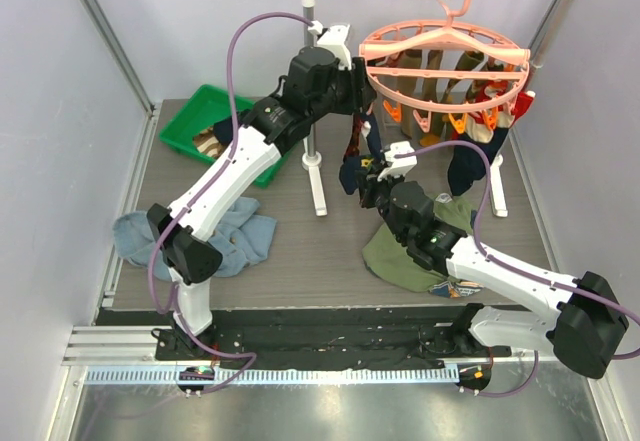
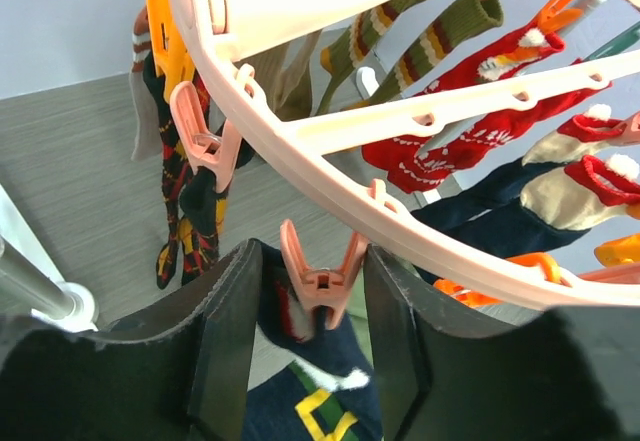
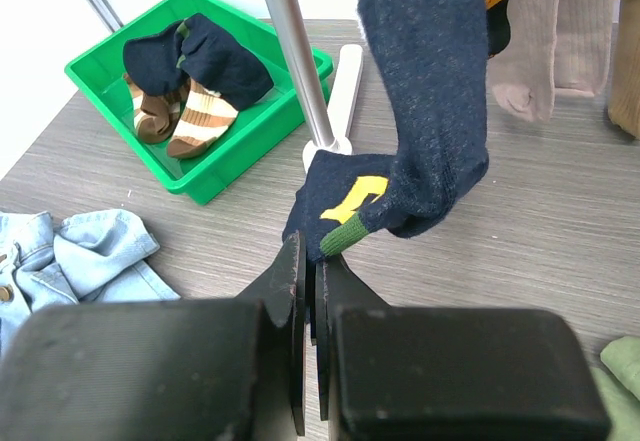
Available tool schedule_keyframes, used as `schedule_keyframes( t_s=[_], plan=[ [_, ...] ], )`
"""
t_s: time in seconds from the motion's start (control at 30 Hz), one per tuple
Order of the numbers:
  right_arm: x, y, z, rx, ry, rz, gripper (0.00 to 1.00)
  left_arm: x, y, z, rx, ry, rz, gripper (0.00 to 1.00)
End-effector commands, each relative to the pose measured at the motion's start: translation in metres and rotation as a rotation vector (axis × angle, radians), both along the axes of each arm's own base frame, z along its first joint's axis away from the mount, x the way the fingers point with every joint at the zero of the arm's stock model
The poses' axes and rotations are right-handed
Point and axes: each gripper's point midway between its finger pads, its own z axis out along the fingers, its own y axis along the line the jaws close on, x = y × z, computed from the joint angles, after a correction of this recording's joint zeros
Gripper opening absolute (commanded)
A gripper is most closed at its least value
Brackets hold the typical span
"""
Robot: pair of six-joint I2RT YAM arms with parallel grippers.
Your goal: Remove the socks clipped to the hanger
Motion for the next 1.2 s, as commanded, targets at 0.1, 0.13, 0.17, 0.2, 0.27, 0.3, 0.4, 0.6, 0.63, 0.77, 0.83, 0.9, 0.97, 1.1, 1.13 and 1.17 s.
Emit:
schedule_keyframes(
  t_s=[0.1,0.13,0.17,0.2,0.27,0.3,0.4,0.6,0.63,0.77,0.83,0.9,0.97,1.1,1.13,1.17],
  plan=[
    [0.0,0.002,0.017,0.057,-0.031,-0.005,0.01,0.002,-0.008,0.027,-0.047,-0.071,-0.02,0.42],
    [0.0,0.002,0.017,0.058,-0.03,-0.004,0.01,0.001,-0.008,0.029,-0.051,-0.074,-0.022,0.38],
    [0.0,0.002,0.017,0.058,-0.03,-0.004,0.01,0.002,-0.008,0.027,-0.047,-0.073,-0.022,0.35],
    [-0.001,0.002,0.018,0.061,-0.03,-0.004,0.01,0.001,-0.008,0.031,-0.051,-0.079,-0.024,0.32],
    [-0.001,0.002,0.017,0.061,-0.029,-0.006,0.01,0.001,-0.008,0.032,-0.052,-0.08,-0.024,0.2],
    [-0.001,0.001,0.017,0.064,-0.029,-0.006,0.01,0.001,-0.008,0.031,-0.052,-0.08,-0.024,0.16],
    [-0.002,0.0,0.015,0.066,-0.024,-0.009,0.01,0.001,-0.007,0.032,-0.053,-0.08,-0.021,0.0],
    [-0.009,-0.008,0.005,0.064,-0.001,-0.017,0.01,-0.005,-0.006,0.033,-0.053,-0.07,-0.04,0.01],
    [-0.011,-0.011,0.005,0.068,-0.002,-0.02,0.01,-0.006,-0.006,0.034,-0.055,-0.069,-0.042,0.06],
    [-0.019,-0.017,0.004,0.067,0.003,-0.014,0.01,-0.014,-0.001,0.04,-0.076,-0.081,-0.044,0.53],
    [-0.024,-0.019,0.005,0.076,0.008,-0.003,0.01,-0.02,0.004,0.047,-0.102,-0.091,-0.042,0.67],
    [-0.027,-0.023,0.003,0.076,0.025,-0.005,0.01,-0.027,0.007,0.048,-0.104,-0.084,-0.053,0.75],
    [-0.032,-0.026,0.011,0.109,0.026,-0.003,0.01,-0.037,0.014,0.045,-0.103,-0.071,-0.063,0.77],
    [-0.042,-0.031,0.024,0.174,0.056,-0.005,0.01,-0.066,0.029,0.024,-0.072,-0.042,-0.116,0.83],
    [-0.044,-0.031,0.027,0.184,0.059,0.002,0.01,-0.072,0.033,0.019,-0.062,-0.04,-0.124,0.84],
    [-0.047,-0.03,0.03,0.199,0.068,0.019,0.01,-0.084,0.044,0.009,-0.037,-0.038,-0.132,0.86]
  ],
)
